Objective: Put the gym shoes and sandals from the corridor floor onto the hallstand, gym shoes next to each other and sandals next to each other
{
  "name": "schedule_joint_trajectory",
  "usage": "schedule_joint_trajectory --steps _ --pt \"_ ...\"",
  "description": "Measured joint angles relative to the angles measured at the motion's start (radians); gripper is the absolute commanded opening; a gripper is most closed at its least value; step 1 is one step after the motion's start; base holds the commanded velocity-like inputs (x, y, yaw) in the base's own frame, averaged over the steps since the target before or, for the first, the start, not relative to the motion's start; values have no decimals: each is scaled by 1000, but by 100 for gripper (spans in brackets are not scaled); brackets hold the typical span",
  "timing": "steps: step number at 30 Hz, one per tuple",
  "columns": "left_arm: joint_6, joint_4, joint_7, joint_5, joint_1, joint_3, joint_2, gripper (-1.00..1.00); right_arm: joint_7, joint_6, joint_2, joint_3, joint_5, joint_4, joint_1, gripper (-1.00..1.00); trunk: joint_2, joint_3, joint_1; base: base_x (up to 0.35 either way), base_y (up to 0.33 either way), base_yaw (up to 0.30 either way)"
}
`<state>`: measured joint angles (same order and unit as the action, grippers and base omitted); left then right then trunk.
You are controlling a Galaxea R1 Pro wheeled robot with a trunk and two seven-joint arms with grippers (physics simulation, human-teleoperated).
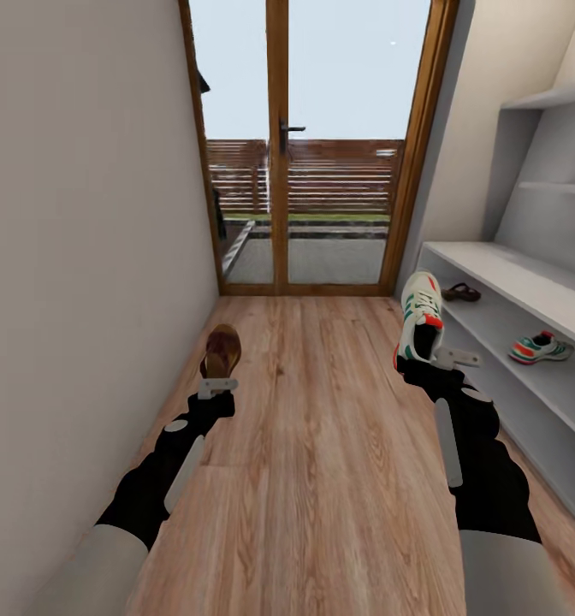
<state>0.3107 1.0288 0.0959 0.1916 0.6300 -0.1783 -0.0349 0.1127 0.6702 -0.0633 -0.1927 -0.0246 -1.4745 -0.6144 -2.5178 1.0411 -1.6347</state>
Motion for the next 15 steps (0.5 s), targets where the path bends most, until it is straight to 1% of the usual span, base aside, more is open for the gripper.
schedule_joint_trajectory --steps 11,15 --pt "0 -1 0 -1 0 0 -1 -100 0 0 0 0 0 0 0 -100 0 -18 0 341 2 0" --pt "0 -1 0 -1 0 0 -1 -100 0 0 0 0 0 0 0 -100 0 -25 0 341 64 0"
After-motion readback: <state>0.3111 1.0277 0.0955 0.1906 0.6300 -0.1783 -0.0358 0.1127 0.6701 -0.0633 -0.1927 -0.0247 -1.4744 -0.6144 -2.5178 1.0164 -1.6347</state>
